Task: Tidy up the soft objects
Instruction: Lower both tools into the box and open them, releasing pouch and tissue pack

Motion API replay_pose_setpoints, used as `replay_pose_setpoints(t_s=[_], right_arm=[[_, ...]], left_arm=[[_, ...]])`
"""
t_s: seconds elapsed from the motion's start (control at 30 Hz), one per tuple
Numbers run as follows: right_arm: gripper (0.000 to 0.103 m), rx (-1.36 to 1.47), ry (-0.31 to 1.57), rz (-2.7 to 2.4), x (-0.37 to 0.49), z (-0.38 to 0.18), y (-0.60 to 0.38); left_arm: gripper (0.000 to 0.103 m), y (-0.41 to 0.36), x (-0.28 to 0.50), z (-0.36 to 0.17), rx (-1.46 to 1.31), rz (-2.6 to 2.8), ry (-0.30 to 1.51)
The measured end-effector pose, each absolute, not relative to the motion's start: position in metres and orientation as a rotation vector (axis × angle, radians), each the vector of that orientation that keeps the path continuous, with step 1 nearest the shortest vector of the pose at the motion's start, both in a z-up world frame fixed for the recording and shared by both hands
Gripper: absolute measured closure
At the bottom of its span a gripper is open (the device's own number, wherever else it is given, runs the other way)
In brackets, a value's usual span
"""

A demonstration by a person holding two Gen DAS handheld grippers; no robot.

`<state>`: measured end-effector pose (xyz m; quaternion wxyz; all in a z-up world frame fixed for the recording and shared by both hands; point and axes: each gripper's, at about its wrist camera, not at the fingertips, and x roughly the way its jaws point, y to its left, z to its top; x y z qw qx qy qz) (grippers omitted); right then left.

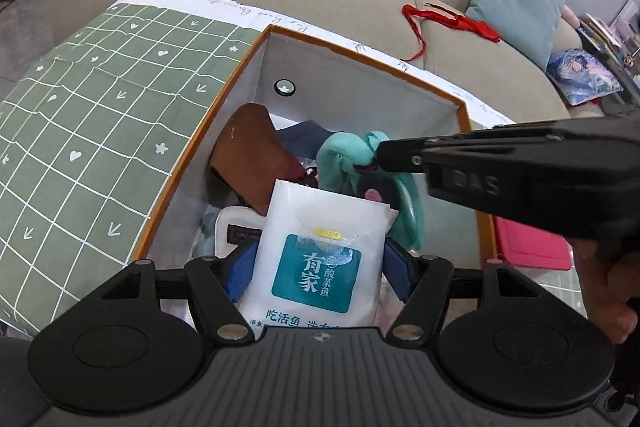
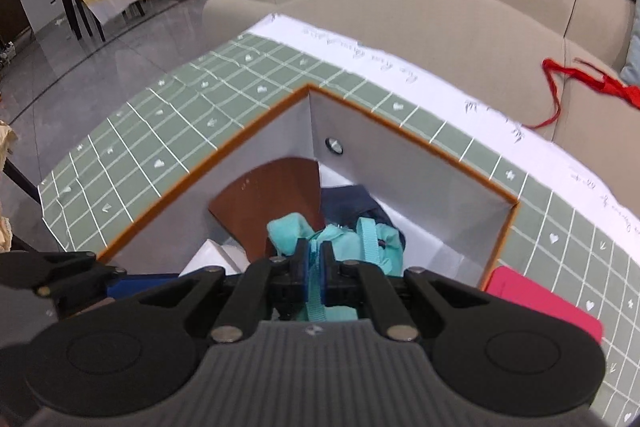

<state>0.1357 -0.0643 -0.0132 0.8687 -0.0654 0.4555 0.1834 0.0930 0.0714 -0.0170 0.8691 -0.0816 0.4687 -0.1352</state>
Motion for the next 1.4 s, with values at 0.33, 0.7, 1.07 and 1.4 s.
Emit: replay_pose_setpoints(t_s=[0.33, 0.7, 1.07, 1.4], right_arm=[[0.101, -0.133, 1.038, 0.374, 0.155, -0.041, -0.058], [0.095, -0.071, 1.064, 0.384, 0.151, -0.052, -0.057], [0.036, -0.029, 0.988, 0.397, 0.142, -0.022, -0.062], [0.003, -0.018, 0.876, 0.366, 0.128, 0.007, -0.071]], left_arm=[[0.027, 0.059, 0.085, -0.029, -0.191, -0.379, 1.001], [0.023, 0.053, 0.089, -0.047, -0.164, -0.341, 1.011], [0.006, 0.054, 0.07, -0.042, -0.217, -0.28, 1.026], [0.005, 0.052, 0.05, -0.017, -0.238, -0.211, 0.977]])
